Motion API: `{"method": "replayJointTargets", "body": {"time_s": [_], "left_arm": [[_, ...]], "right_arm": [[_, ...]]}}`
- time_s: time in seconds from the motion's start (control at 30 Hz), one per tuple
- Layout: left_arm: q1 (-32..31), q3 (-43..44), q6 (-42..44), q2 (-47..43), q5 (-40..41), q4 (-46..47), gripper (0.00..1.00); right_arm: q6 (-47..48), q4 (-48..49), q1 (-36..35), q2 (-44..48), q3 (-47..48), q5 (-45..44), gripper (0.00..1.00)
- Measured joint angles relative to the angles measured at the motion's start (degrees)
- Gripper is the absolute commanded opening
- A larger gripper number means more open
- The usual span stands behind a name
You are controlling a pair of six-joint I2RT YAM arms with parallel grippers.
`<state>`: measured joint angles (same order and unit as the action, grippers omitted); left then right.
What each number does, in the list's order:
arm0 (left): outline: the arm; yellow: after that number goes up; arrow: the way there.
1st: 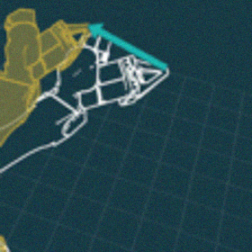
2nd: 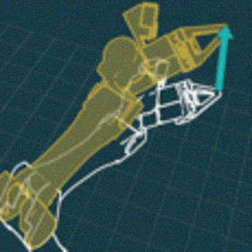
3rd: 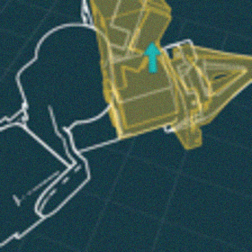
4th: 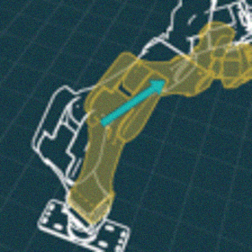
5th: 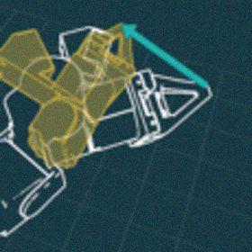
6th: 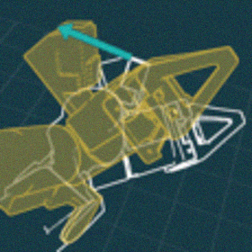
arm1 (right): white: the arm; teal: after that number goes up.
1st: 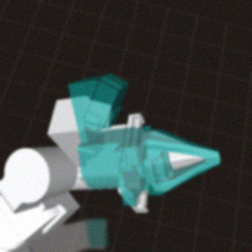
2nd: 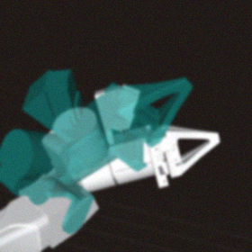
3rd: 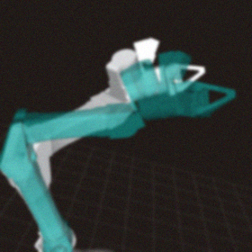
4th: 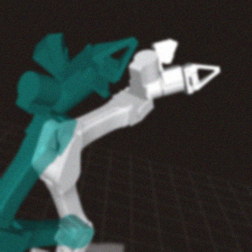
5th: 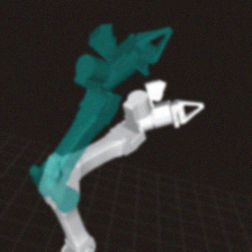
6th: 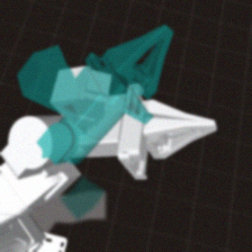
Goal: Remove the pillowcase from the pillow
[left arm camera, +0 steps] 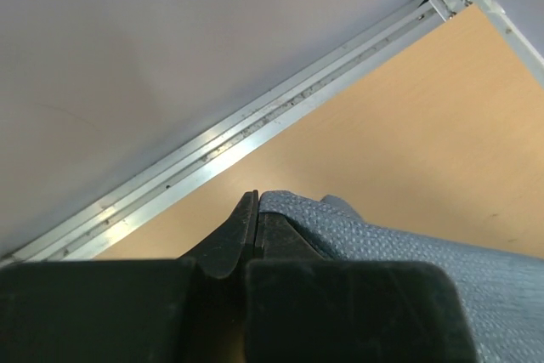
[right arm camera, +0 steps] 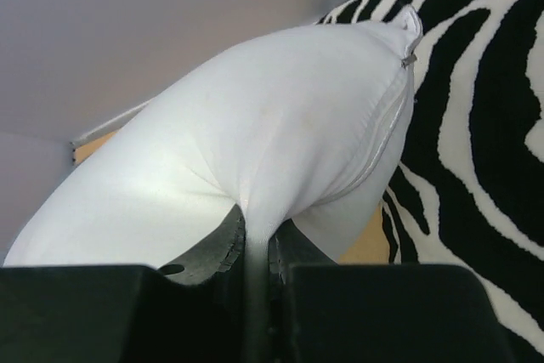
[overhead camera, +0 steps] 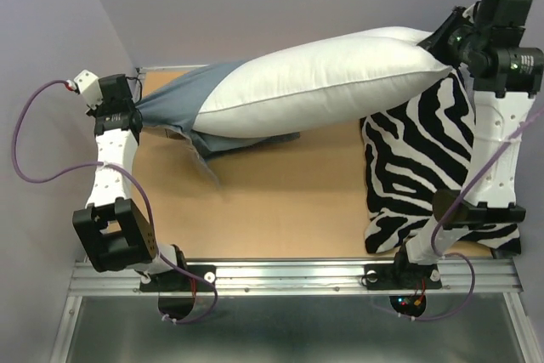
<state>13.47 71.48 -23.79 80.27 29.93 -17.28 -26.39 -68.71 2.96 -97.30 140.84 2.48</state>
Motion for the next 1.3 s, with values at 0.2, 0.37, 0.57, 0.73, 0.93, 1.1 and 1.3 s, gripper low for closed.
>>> {"method": "replayJointTargets", "body": {"time_s": [0.2, 0.37, 0.57, 0.73, 0.93, 1.1, 1.3], "left_arm": [[1.1, -3.7, -4.0, 2.0, -2.4, 3.0, 0.00], [4.3, -4.4, -6.4, 3.6, -4.3, 3.4, 0.00], [8.2, -4.4, -7.8, 5.8, -4.1, 3.7, 0.00], [8.4, -4.4, -8.2, 6.2, -5.3, 4.2, 0.00], [6.8, -4.4, -7.1, 6.2, -7.7, 6.5, 0.03], [6.1, -4.4, -5.2, 6.1, -10.0, 7.8, 0.65], [3.3, -4.2, -3.1, 2.8, -13.2, 6.4, 0.83]], "right_arm": [[-1.0, -0.3, 0.4, 7.0, -0.1, 0.1, 0.01], [-1.0, -1.3, 1.1, 6.9, -0.5, 0.1, 0.00], [-0.9, -1.3, 2.4, 5.3, -1.0, -0.9, 0.01], [-0.5, -1.2, 2.9, 4.6, -1.0, -1.5, 0.01], [-0.8, 5.8, 4.0, 5.8, -6.2, 5.7, 0.01], [-0.9, 10.7, 3.7, 5.0, -9.3, 10.8, 0.01], [-1.0, 12.9, 3.3, 4.8, -9.4, 14.5, 0.00]]}}
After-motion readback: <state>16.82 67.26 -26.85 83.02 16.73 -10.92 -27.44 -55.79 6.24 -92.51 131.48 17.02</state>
